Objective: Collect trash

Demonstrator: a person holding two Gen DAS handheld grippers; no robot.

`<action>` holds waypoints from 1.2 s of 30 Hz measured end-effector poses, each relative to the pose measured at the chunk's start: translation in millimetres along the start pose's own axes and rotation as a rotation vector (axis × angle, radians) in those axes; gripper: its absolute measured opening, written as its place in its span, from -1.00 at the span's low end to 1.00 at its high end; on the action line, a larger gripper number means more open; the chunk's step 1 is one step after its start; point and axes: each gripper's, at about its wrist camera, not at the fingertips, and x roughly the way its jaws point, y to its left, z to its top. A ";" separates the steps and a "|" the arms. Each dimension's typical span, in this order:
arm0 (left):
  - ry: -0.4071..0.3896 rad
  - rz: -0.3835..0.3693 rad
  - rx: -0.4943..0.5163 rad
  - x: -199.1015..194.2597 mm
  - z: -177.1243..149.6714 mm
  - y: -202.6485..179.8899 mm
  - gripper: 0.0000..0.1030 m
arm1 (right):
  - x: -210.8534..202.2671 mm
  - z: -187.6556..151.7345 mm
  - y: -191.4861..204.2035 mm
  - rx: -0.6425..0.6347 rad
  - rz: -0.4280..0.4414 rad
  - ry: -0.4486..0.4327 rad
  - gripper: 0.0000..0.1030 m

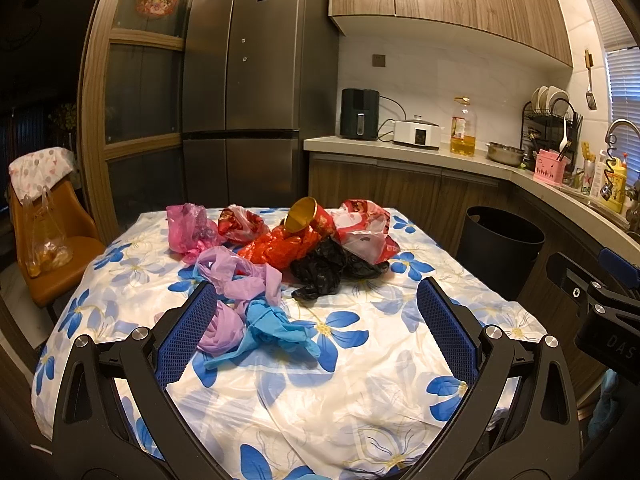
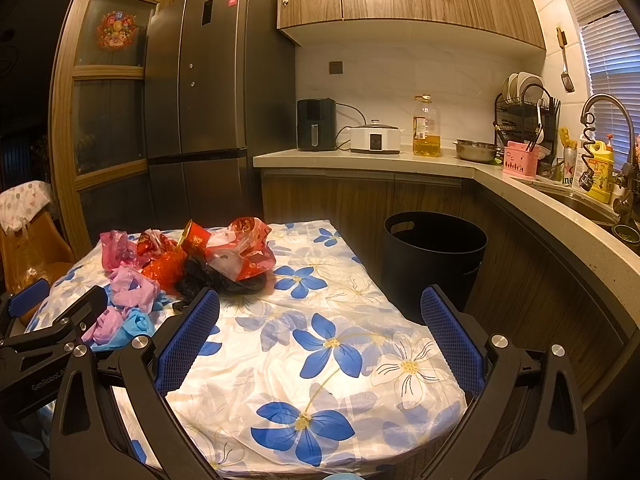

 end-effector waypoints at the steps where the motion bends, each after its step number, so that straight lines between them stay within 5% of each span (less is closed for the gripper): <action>1: 0.000 0.000 -0.001 -0.2 -0.2 0.4 0.91 | -0.4 0.4 -0.2 0.000 0.000 0.000 0.90; 36: -0.001 -0.004 -0.002 -0.7 0.3 -5.4 0.91 | 0.0 1.5 -3.8 0.006 -0.009 -0.003 0.90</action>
